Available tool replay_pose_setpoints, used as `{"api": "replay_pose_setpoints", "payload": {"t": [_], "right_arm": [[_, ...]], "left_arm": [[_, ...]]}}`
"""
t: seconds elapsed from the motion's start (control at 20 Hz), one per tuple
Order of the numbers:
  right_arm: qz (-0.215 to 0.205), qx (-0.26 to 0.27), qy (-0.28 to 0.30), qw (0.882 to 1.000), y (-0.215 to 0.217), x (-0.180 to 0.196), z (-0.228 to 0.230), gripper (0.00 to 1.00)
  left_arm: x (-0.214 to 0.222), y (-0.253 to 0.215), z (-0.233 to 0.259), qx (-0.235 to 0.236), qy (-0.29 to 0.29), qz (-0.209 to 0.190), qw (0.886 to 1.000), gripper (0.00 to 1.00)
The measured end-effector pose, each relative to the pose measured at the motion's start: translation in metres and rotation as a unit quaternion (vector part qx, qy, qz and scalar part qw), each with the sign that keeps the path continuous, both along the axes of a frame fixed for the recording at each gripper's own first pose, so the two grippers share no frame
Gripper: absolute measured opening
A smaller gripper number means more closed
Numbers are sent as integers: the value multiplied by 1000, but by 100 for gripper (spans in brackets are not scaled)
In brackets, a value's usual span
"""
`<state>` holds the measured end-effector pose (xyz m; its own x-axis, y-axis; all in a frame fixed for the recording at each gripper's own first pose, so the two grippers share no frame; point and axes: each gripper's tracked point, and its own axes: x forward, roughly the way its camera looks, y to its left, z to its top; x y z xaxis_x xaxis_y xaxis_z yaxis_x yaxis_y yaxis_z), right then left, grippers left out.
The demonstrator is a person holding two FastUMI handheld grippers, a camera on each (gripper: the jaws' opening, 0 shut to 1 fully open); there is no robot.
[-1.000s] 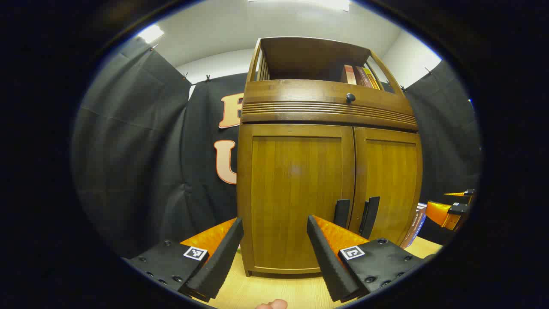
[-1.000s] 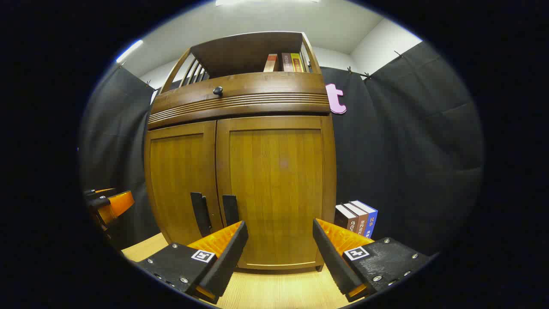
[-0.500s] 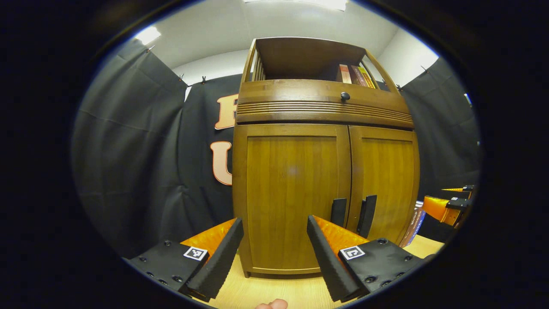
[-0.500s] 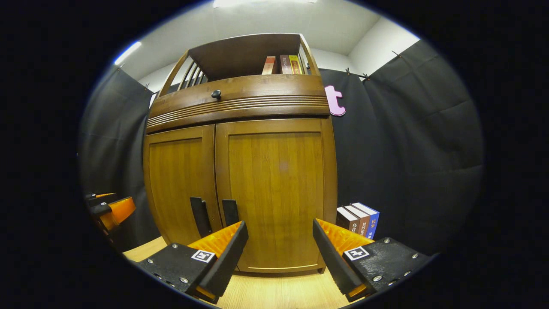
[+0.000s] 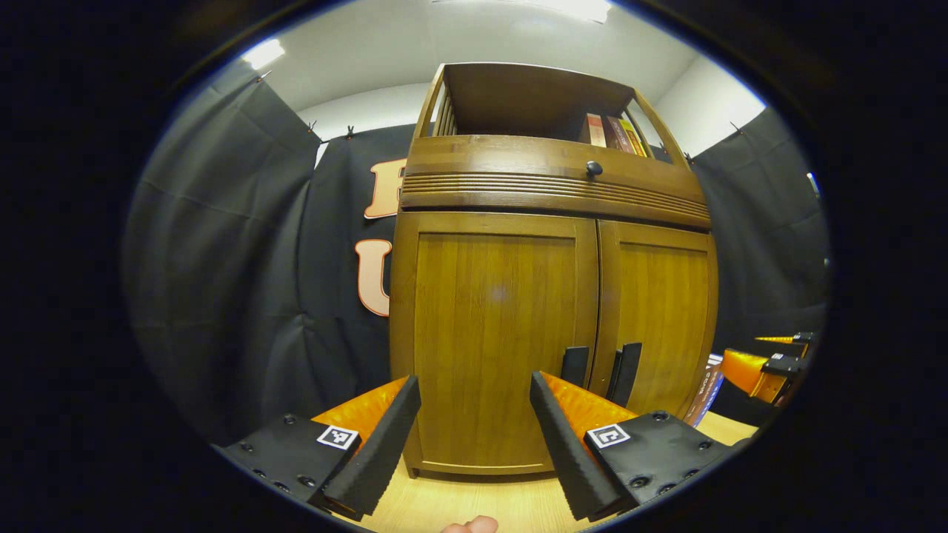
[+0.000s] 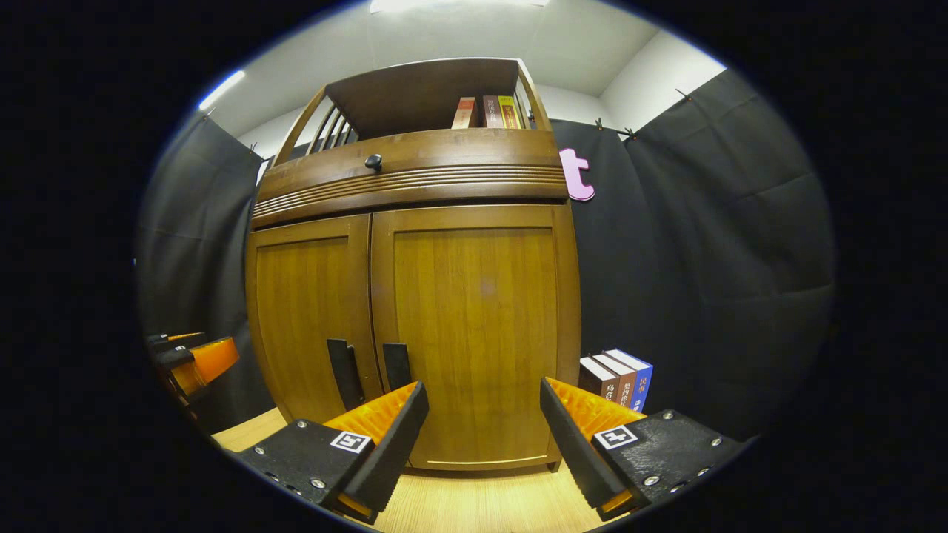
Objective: Open the right door of the double-door shoe cabinet with the right hand, and open the left door with the left hand.
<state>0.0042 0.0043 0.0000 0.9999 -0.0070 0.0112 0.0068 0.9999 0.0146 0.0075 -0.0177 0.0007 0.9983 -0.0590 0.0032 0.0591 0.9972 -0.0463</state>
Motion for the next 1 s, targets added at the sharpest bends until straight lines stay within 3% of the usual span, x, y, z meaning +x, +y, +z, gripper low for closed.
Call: {"api": "replay_pose_setpoints", "payload": {"t": [0.25, 0.5, 0.75, 1.0], "right_arm": [[41, 2, -6, 999, 30, 15, 9, 94], [100, -2, -15, 995, 74, 58, 5, 94], [90, -21, 1, 996, 83, 106, -15, 94], [75, -55, 5, 996, 82, 133, -36, 94]], "left_arm": [[-3, 11, 3, 2, -3, 12, 1000, 97], [-8, 21, 3, -1, -2, 24, 1000, 95], [-13, 40, 5, 3, -5, 45, 999, 99], [-13, 48, 0, 1, 3, 54, 999, 95]]}}
